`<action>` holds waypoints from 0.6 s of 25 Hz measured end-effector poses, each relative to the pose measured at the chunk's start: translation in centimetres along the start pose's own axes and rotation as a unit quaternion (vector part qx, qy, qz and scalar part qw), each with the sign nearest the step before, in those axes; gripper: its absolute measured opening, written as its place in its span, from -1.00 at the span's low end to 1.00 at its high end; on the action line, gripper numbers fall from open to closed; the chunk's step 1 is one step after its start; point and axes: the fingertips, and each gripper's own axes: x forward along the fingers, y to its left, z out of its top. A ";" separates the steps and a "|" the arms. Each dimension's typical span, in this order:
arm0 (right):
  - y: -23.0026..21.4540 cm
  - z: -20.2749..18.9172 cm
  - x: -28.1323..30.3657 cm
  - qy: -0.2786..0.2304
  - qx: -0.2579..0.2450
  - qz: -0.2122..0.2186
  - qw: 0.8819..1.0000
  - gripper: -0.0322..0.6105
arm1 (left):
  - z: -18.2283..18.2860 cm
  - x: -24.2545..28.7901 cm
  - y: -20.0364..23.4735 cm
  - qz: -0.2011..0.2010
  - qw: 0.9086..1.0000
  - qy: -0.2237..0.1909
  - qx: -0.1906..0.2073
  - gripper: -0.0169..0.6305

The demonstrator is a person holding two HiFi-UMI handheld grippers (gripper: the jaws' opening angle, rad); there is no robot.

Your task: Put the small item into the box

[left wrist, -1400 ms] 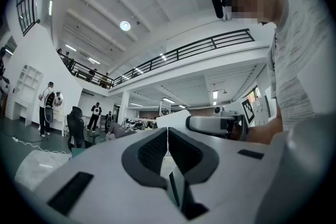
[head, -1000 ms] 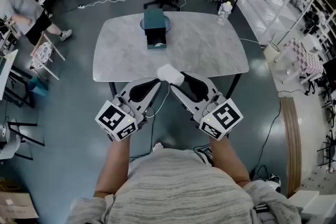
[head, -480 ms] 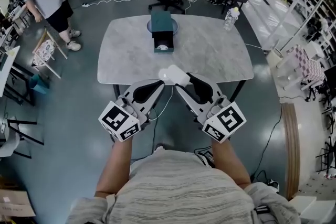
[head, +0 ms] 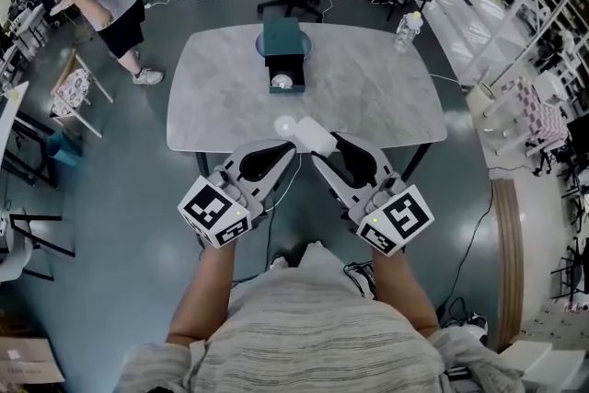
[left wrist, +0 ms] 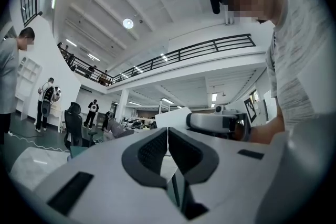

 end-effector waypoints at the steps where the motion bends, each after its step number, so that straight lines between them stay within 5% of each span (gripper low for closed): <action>1: -0.4 -0.2 0.0 0.001 0.001 -0.001 1.000 -0.34 | -0.2 0.4 0.1 0.000 1.000 0.000 -0.003 -0.87; 15: -10.7 -1.9 3.2 0.011 0.005 0.036 0.999 -0.34 | -2.0 9.2 6.3 0.023 1.000 0.020 -0.004 -0.87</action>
